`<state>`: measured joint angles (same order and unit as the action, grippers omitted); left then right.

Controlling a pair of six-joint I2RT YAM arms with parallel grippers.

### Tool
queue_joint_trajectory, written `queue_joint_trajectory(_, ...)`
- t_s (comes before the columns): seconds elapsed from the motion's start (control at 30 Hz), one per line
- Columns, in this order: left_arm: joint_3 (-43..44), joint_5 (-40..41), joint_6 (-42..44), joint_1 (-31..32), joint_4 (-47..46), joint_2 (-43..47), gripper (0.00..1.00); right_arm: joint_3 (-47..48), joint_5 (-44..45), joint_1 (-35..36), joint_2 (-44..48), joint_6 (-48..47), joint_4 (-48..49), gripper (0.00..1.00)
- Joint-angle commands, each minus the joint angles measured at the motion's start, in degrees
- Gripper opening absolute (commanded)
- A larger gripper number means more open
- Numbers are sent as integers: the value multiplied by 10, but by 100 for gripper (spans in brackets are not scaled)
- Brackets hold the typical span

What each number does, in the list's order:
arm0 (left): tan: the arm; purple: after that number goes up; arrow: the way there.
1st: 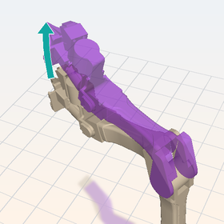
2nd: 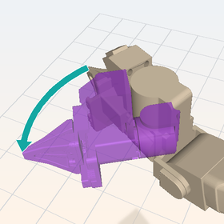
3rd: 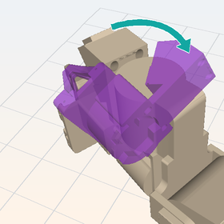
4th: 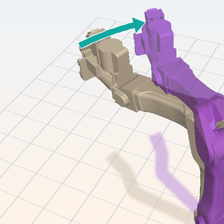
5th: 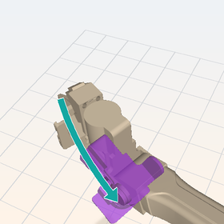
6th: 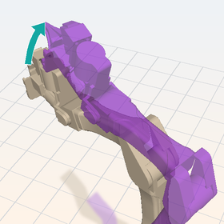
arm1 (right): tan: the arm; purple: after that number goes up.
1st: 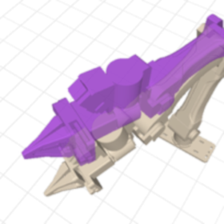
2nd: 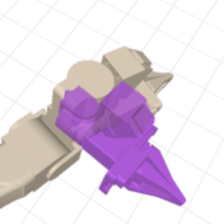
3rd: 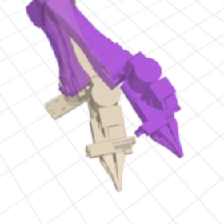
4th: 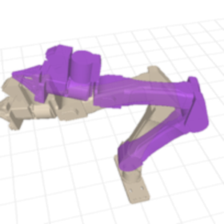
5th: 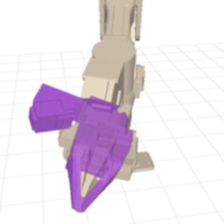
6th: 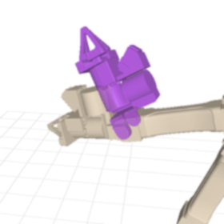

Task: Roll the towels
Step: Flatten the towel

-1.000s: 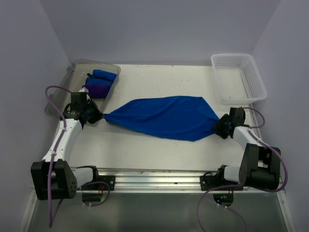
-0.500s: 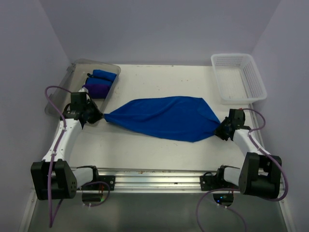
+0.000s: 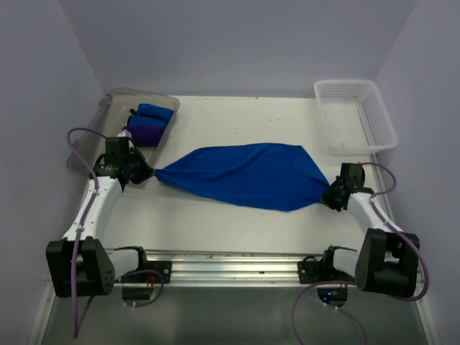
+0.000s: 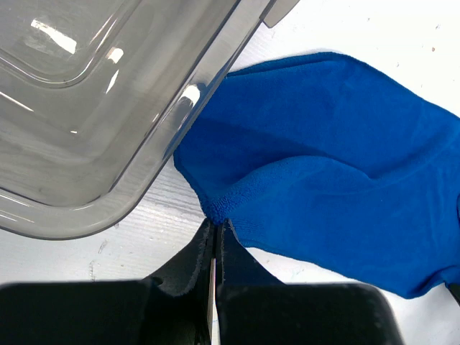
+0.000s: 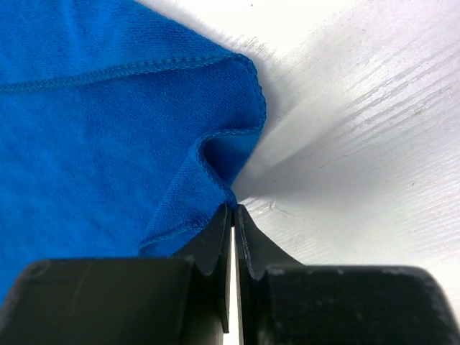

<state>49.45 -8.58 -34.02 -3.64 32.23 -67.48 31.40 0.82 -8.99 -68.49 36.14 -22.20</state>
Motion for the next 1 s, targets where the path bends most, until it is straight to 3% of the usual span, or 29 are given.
queue_joint_trajectory(0.0, 13, -5, 0, -5, -15, 10, 0, 6, 16, 1, 5, -5, 0, 2)
queue_joint_trajectory(0.27, 20, -2, 2, -5, -11, 13, 0, 46, 17, 1, 72, -8, -50, 0)
queue_joint_trajectory(0.53, 69, -2, 11, -5, 15, 21, 0, 173, 56, 1, 168, -25, -167, 0)
queue_joint_trajectory(0.97, 268, -18, 36, -5, 96, 26, 0, 383, 62, 1, 211, 1, -268, 0)
